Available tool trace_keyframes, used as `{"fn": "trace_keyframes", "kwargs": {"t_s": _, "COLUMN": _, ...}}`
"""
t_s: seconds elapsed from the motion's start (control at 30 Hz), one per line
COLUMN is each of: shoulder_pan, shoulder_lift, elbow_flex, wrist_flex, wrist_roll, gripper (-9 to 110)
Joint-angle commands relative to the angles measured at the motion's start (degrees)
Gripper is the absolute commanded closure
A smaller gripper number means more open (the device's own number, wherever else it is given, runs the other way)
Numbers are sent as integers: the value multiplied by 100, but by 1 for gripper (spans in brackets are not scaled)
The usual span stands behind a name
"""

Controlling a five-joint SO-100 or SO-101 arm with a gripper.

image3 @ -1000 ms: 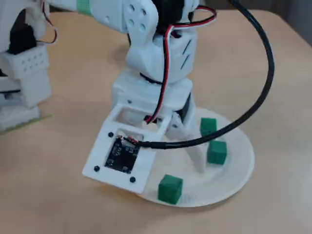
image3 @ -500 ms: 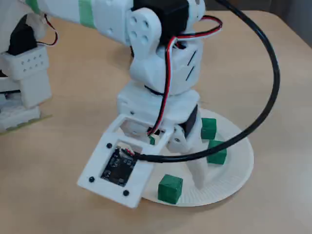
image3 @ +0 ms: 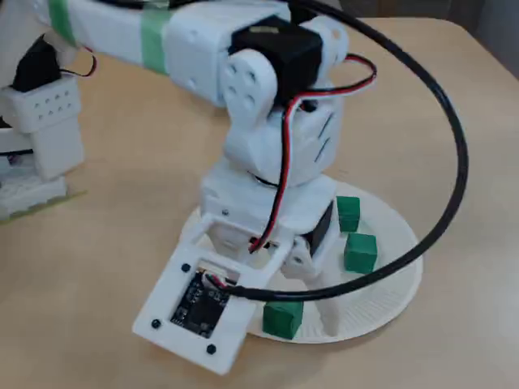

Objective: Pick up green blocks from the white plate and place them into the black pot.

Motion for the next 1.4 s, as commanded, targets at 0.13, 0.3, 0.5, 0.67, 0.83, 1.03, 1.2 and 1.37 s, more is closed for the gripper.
{"fn": "trace_keyframes", "kwargs": {"t_s": 0.13, "shoulder_pan": 9, "shoulder_lift": -246, "elbow_flex": -712, "wrist_flex": 18, "wrist_roll": 123, "gripper": 76}}
{"fn": "trace_keyframes", "kwargs": {"t_s": 0.3, "shoulder_pan": -62, "shoulder_lift": -431, "elbow_flex": -1081, "wrist_flex": 18, "wrist_roll": 255, "gripper": 99}}
{"fn": "trace_keyframes", "kwargs": {"t_s": 0.5, "shoulder_pan": -193, "shoulder_lift": -492, "elbow_flex": -1134, "wrist_flex": 18, "wrist_roll": 290, "gripper": 104}}
{"fn": "trace_keyframes", "kwargs": {"t_s": 0.67, "shoulder_pan": -343, "shoulder_lift": -202, "elbow_flex": -1143, "wrist_flex": 62, "wrist_roll": 281, "gripper": 104}}
{"fn": "trace_keyframes", "kwargs": {"t_s": 0.83, "shoulder_pan": -773, "shoulder_lift": 615, "elbow_flex": -1151, "wrist_flex": 62, "wrist_roll": 562, "gripper": 104}}
{"fn": "trace_keyframes", "kwargs": {"t_s": 1.03, "shoulder_pan": -1644, "shoulder_lift": 1916, "elbow_flex": -1134, "wrist_flex": 62, "wrist_roll": 1151, "gripper": 104}}
{"fn": "trace_keyframes", "kwargs": {"t_s": 1.2, "shoulder_pan": -2979, "shoulder_lift": 2584, "elbow_flex": -1099, "wrist_flex": -9, "wrist_roll": 1318, "gripper": 104}}
{"fn": "trace_keyframes", "kwargs": {"t_s": 1.37, "shoulder_pan": -4491, "shoulder_lift": 3103, "elbow_flex": -1081, "wrist_flex": 53, "wrist_roll": 1406, "gripper": 104}}
